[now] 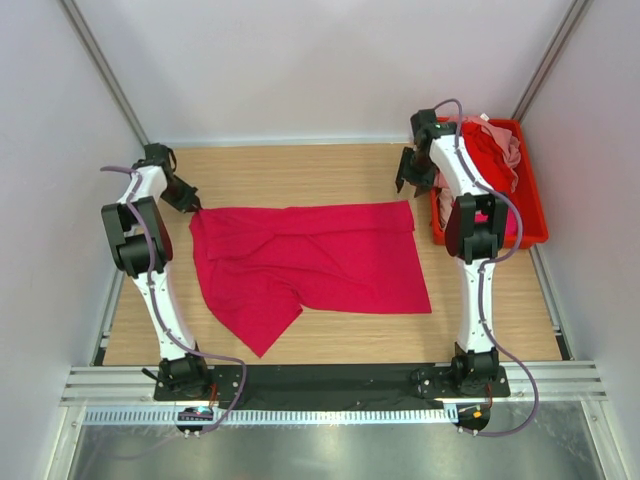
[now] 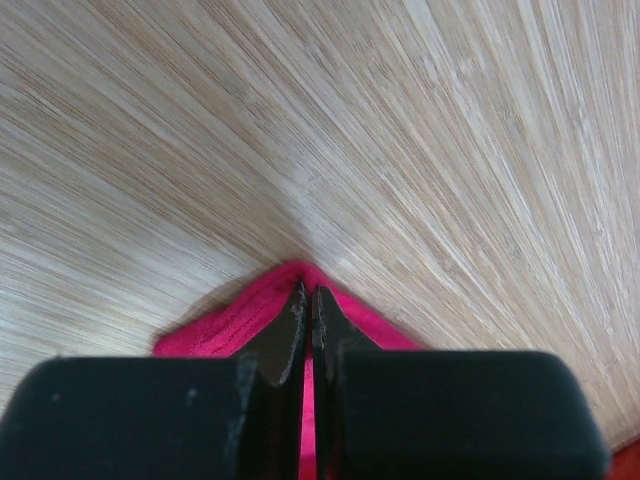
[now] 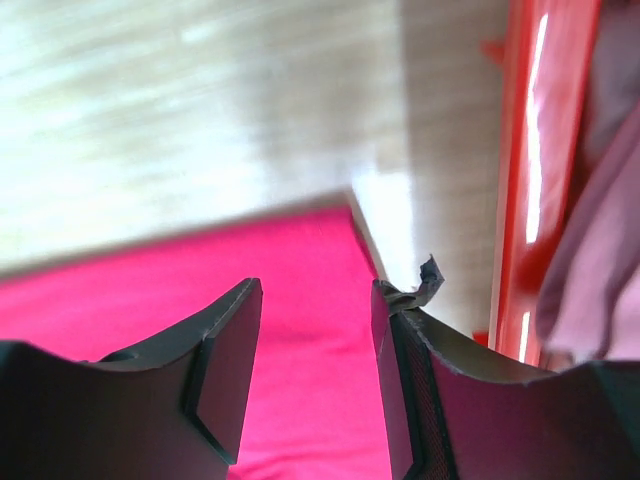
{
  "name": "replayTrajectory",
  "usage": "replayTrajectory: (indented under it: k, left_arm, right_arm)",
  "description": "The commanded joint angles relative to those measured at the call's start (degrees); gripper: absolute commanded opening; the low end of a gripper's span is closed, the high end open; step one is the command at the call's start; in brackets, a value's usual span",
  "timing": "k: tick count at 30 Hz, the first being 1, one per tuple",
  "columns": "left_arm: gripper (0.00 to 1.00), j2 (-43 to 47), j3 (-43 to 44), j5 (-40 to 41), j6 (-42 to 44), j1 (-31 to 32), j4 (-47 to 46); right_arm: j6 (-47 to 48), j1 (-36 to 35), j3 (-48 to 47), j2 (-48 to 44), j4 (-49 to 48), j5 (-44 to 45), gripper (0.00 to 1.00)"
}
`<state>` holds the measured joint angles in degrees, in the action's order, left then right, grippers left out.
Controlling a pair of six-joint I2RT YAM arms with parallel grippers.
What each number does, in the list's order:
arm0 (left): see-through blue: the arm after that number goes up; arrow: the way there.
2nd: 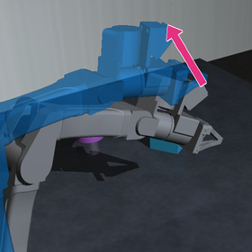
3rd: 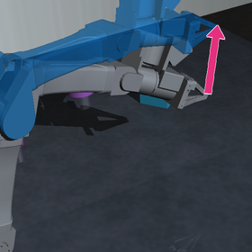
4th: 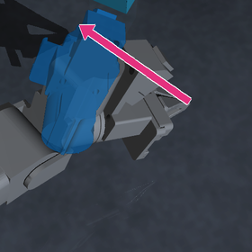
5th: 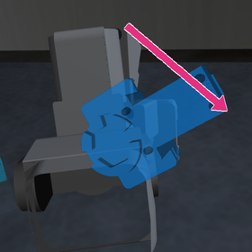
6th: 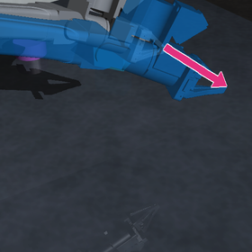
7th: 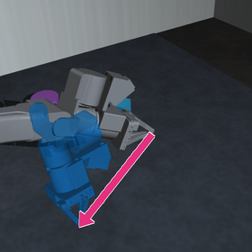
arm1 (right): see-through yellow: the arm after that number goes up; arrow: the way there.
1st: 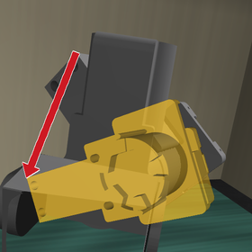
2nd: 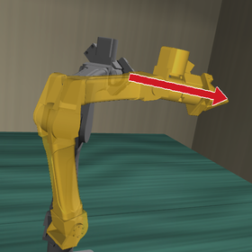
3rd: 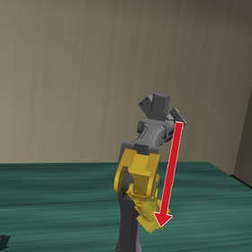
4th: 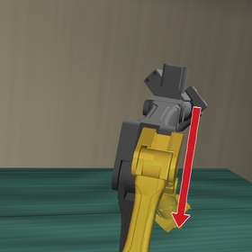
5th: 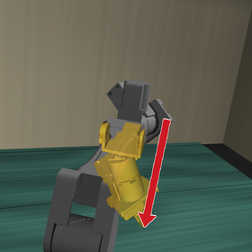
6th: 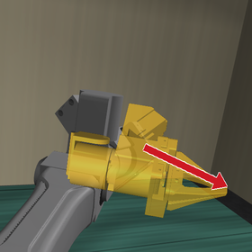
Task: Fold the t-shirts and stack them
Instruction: Fold the tshirt
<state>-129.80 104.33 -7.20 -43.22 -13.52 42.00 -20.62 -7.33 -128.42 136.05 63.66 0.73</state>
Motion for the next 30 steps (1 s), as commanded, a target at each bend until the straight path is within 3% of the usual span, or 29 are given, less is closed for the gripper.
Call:
replayTrajectory:
  k: [1, 14, 18, 21, 22, 25, 30]
  left_arm:
    - [0.0, 3.24, 2.01, -0.53, 0.33, -0.89, -1.13]
    - [0.0, 3.85, 0.7, -1.41, -0.11, -1.16, -0.95]
    - [0.0, 4.2, 0.43, -1.15, -0.2, -1.16, -0.95]
    - [0.0, 3.94, 0.61, -1.23, -0.63, -1.25, -1.39]
    - [0.0, 3.68, 0.78, -1.24, -0.72, -1.25, -1.65]
    - [0.0, 3.41, 0.52, -1.41, -1.25, -1.33, -2.53]
    - [0.0, 4.29, -2.91, -3.17, -3.18, -1.51, -11.58]
  right_arm:
    - [0.93, 0.04, -6.04, 4.21, 1.82, 1.81, 0.54]
    - [2.78, 0.21, -6.58, 8.53, 0.06, 0.33, 0.51]
    - [1.9, 0.13, -2.9, 7.22, -2.22, 0.06, 0.4]
    - [0.76, 0.13, -0.08, 6.08, -4.76, 1.11, 0.25]
    - [0.5, 0.04, 0.27, 5.55, -5.29, 1.9, 0.14]
    - [-0.73, 0.56, 0.89, 4.67, -8.45, 6.11, 0.01]
    - [-3.63, 1.62, 3.09, 2.82, -16.8, 7.97, 0.01]
